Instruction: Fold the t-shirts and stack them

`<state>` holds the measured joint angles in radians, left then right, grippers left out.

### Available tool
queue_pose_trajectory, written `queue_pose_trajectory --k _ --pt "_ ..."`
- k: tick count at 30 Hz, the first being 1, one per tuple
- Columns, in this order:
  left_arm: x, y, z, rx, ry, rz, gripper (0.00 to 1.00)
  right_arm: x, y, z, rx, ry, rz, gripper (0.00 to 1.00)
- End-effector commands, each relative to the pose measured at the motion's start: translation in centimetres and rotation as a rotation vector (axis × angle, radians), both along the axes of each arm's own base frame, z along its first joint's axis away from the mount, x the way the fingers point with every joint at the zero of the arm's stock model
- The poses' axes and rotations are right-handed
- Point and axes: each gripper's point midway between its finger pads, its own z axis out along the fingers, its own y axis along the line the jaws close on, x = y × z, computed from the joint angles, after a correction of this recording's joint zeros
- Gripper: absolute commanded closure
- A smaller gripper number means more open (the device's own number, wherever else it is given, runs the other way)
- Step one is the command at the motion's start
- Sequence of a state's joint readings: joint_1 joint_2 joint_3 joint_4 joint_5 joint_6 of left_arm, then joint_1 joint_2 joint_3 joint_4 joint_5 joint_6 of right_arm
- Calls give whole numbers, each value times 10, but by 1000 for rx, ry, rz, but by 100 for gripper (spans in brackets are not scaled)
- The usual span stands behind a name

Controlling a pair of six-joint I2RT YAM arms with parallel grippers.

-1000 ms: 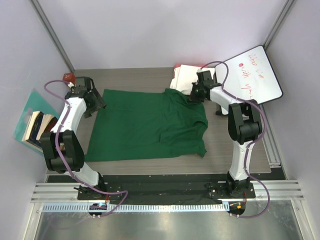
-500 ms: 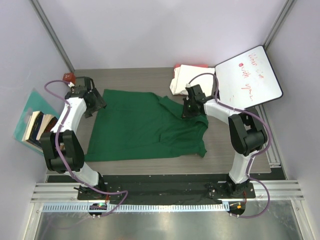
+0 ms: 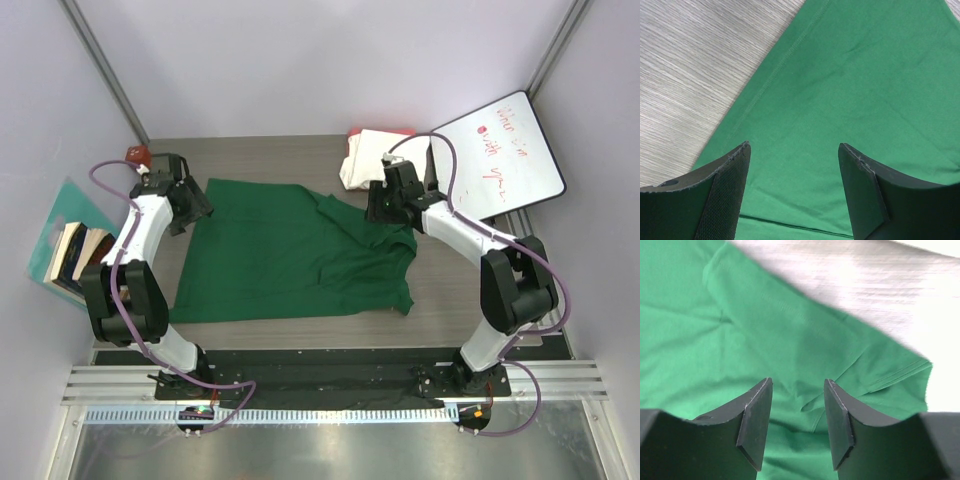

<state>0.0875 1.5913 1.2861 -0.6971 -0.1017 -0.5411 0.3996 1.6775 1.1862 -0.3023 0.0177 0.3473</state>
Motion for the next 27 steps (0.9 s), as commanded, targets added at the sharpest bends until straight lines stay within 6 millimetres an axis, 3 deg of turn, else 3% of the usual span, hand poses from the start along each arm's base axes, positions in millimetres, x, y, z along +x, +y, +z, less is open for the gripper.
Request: queue_pose_trajectory --k 1,6,19,27 --pt "5 -1 3 -7 -25 -18 29 25 -14 14 -27 -70 -85 48" --pt "5 -1 2 -7 -23 -19 30 38 -19 -10 -71 -27 -112 48" --pt "5 -1 0 -10 -17 -21 30 51 -37 -30 -105 -3 -154 50" --pt "5 -1 -1 -11 -16 -20 31 52 -27 -38 -47 16 -110 60"
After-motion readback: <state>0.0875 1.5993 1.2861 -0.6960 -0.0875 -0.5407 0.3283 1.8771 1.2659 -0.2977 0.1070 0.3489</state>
